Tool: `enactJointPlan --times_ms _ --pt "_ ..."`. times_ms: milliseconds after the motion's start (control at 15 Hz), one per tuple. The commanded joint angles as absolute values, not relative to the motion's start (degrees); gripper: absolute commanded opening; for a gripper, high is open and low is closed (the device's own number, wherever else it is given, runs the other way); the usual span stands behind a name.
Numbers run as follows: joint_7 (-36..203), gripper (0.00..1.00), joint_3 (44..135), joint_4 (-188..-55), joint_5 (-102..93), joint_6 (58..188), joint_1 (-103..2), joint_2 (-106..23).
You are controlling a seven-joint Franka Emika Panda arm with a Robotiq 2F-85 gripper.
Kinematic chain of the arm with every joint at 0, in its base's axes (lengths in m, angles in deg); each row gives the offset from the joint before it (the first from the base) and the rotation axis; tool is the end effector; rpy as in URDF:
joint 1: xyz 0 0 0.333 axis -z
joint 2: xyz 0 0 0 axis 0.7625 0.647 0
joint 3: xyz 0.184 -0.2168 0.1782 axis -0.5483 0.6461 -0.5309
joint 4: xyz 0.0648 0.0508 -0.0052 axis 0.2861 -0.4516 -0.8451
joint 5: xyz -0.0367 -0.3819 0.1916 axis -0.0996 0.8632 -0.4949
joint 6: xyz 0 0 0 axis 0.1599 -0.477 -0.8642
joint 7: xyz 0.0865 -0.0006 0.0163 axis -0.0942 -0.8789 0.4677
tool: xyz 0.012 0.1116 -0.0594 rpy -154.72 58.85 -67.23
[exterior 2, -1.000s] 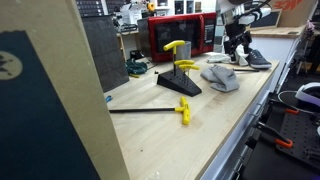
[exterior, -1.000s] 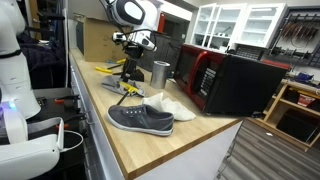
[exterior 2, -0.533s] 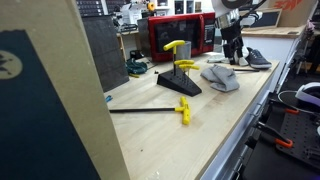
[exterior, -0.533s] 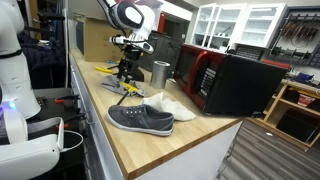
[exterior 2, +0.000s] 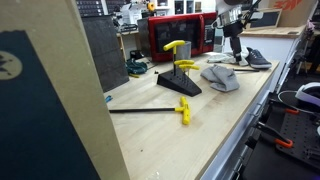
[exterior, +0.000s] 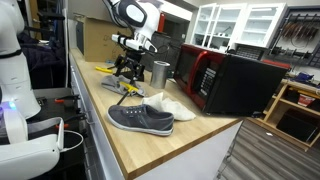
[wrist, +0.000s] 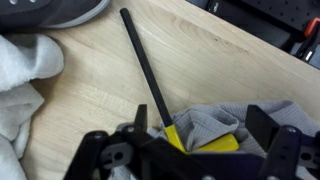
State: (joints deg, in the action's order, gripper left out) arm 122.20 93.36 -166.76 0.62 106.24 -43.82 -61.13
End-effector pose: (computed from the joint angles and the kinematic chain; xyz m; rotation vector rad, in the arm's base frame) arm 0.4532 -0.1186 0.2887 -3.0006 -0.6921 0.4907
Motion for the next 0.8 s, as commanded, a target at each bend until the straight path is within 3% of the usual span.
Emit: enactJointPlan --times_ms 0,733 --pt "135.18 1.00 94.03 -165.19 -1.99 103.42 -43.56 -59.71" --pt "151.29 1.00 93.75 -157.20 5.81 90.94 -41.57 -49.67"
